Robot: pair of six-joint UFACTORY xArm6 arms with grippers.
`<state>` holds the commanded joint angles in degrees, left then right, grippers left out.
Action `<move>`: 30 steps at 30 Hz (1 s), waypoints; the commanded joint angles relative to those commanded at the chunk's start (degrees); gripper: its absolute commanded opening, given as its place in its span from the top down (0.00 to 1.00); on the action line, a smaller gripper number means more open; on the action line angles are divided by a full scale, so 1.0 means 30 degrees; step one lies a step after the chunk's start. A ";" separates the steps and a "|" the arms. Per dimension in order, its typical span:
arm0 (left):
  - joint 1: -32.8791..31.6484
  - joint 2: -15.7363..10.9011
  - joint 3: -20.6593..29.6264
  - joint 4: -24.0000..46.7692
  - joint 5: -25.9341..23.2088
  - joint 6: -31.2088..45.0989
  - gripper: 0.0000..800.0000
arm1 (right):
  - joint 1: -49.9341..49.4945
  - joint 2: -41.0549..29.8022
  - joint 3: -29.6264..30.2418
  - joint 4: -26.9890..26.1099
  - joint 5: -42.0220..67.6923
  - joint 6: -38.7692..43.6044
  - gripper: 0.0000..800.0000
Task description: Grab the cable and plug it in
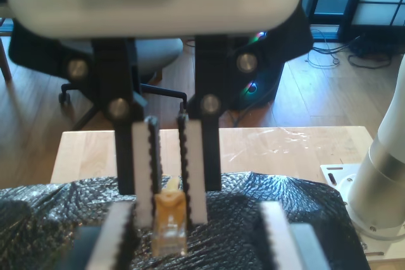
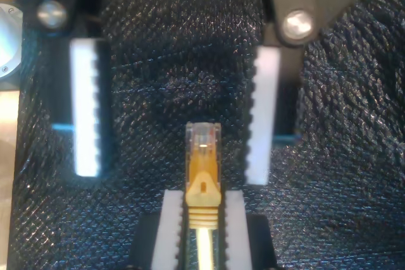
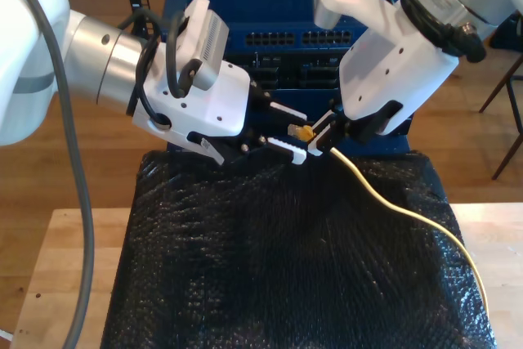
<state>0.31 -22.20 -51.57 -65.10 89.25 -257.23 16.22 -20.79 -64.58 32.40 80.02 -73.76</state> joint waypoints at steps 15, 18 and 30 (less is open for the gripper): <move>0.0059 -0.0088 0.0147 0.0029 -0.0059 0.0000 0.82 | 0.0000 0.0000 0.0000 0.0000 0.0000 0.0000 0.99; 0.0059 -0.0088 0.0176 0.0029 -0.0059 -0.0029 0.82 | 0.0000 0.0000 -0.0029 0.0000 0.0000 0.0000 0.99; 0.0059 -0.0088 0.0293 0.0000 -0.0029 0.0000 0.82 | 0.0000 0.0088 -0.0059 0.0000 0.0000 0.0029 1.00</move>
<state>0.48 -22.46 -50.69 -65.10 89.16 -257.23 16.22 -20.53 -64.76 32.40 80.02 -73.67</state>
